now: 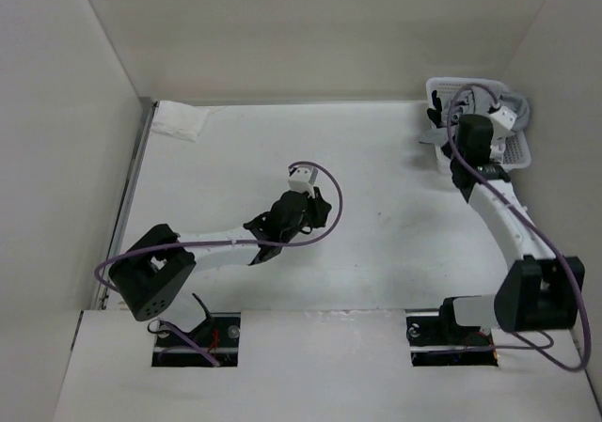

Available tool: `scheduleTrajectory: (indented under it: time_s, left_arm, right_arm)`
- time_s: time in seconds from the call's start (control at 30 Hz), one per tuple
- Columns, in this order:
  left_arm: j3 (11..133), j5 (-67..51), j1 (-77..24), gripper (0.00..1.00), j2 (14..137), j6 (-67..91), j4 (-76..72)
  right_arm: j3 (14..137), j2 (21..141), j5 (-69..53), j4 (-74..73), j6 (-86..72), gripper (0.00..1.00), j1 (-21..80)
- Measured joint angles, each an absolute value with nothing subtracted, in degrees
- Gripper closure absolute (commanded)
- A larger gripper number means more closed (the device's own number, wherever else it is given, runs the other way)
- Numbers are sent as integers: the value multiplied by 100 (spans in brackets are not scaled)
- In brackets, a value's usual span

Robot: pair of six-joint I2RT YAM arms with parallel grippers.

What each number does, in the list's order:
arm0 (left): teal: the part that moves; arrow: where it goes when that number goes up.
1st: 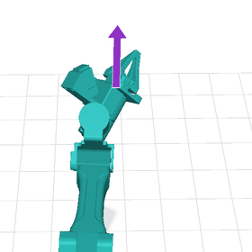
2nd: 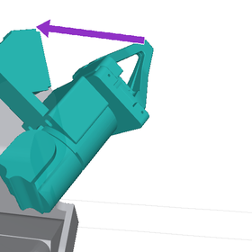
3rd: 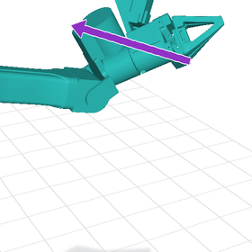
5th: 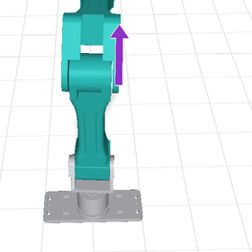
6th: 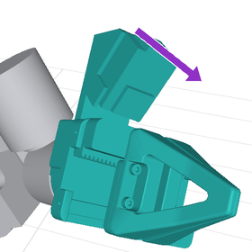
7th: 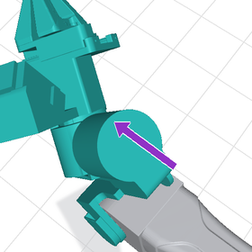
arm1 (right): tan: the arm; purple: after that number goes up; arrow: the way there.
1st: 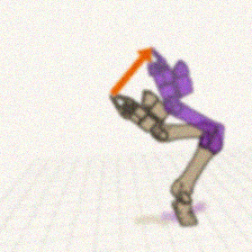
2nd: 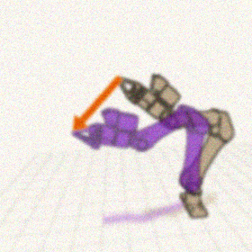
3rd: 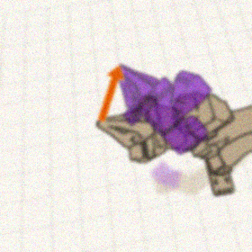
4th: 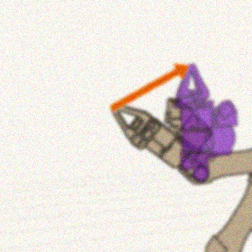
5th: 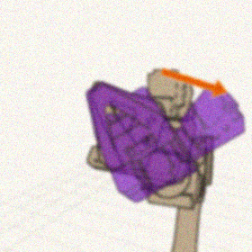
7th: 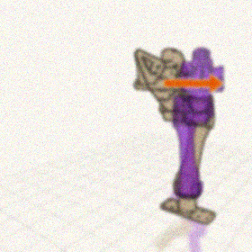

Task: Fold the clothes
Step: Grab the tank top from the pile

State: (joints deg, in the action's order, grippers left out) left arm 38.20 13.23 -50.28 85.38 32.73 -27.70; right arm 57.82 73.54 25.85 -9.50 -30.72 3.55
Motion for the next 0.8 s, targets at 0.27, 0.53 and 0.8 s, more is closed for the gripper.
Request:
scheduleTrajectory:
  time_s: [0.27,0.53,0.8]
  left_arm:
    - [3819,1326,-5144,52,8538,3155,-3138]
    - [3819,1328,-5142,51,8543,3142,-3260]
    - [3819,1326,-5142,51,8602,3142,-3326]
  right_arm:
    - [7695,9620,2410,-744,-2939,47,-331]
    - [8720,10927,2414,-880,-2853,49,-786]
    - [8906,11373,2338,-1033,-2797,73,-996]
